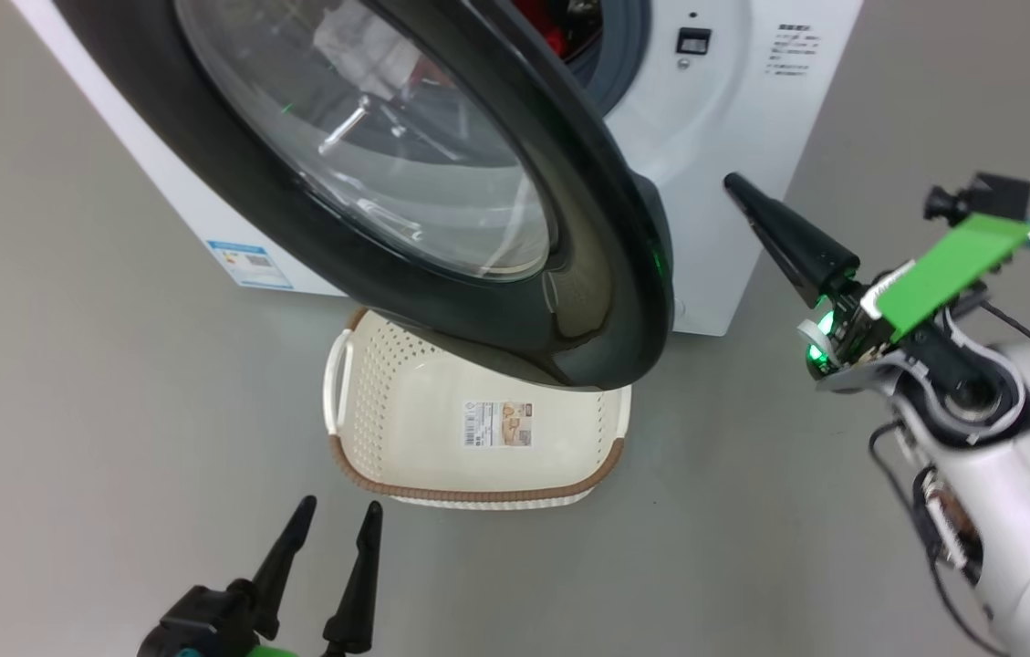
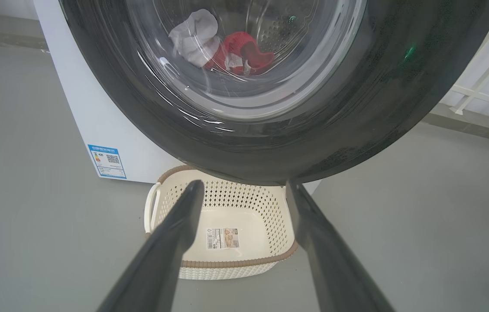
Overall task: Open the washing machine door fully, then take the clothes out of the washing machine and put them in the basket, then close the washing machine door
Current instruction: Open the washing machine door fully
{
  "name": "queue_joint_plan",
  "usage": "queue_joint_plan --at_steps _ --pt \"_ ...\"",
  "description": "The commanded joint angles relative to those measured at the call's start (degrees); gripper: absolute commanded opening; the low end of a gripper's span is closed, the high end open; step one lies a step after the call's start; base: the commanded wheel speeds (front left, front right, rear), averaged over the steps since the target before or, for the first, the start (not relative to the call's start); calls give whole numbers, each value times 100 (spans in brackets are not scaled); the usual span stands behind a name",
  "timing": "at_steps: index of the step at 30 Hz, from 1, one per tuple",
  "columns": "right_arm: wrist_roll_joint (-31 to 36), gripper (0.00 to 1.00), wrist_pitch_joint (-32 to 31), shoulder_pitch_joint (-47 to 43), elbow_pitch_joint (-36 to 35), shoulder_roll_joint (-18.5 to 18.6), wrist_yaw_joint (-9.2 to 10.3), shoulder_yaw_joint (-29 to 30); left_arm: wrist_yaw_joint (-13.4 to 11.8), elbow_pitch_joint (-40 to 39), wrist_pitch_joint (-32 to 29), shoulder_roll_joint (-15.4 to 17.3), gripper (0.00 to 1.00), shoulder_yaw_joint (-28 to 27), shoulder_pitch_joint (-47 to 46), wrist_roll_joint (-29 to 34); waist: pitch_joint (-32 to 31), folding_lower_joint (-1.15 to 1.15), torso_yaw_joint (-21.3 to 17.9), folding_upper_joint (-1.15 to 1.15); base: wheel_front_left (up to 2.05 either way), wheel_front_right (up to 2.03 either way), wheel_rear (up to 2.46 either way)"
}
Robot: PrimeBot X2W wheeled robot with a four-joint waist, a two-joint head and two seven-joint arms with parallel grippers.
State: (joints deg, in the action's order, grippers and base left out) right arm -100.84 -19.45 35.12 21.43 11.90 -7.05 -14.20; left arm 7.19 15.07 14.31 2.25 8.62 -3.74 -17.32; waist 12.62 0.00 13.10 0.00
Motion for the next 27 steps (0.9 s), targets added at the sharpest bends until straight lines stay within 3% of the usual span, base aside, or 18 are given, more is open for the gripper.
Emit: queue_joint_plan --at_steps 1,13,27 --pt "-34 0 -102 212 -98 14 -44 -84 30 -97 69 63 100 -157 -111 -31 31 0 45 0 0 0 0" --pt "-448 0 -2042 1214 1439 8 -44 -481 30 -53 69 63 100 -24 -168 -176 108 0 303 0 0 0 0" --pt "-302 0 -2649 711 1468 -380 -44 -807 30 -5 69 63 100 -6 87 -134 -397 0 645 0 0 0 0"
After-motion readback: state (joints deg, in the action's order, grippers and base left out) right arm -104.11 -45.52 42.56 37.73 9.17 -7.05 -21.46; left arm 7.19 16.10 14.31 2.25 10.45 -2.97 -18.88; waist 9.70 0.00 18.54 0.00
